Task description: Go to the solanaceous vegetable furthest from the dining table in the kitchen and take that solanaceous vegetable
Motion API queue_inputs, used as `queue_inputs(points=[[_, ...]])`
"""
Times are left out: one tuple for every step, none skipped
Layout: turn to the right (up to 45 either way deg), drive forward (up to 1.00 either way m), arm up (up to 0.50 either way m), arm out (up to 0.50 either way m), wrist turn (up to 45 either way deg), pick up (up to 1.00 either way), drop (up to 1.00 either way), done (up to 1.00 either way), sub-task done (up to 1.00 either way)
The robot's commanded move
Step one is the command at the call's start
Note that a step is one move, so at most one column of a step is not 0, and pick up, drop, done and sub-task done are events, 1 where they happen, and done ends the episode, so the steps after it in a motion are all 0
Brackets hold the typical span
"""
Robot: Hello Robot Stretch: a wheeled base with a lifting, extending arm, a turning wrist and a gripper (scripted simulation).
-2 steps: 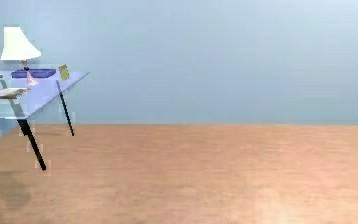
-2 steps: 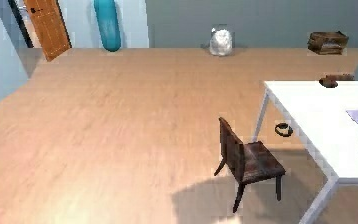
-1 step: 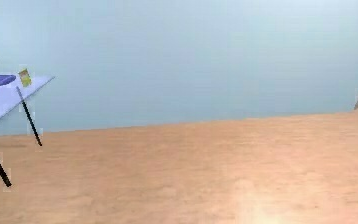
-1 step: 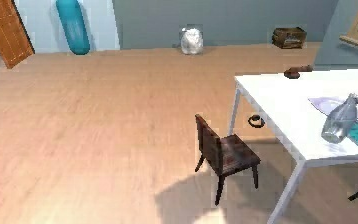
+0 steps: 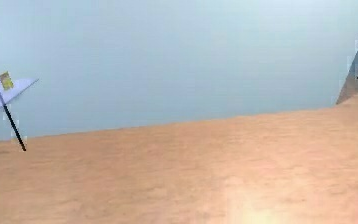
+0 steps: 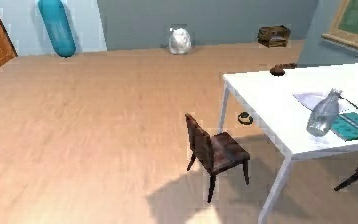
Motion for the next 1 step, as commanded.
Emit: queue_inputs(points=[[0.0,0.15,0.00,0.00,0.0,0.00,0.00,0.00,0.00]])
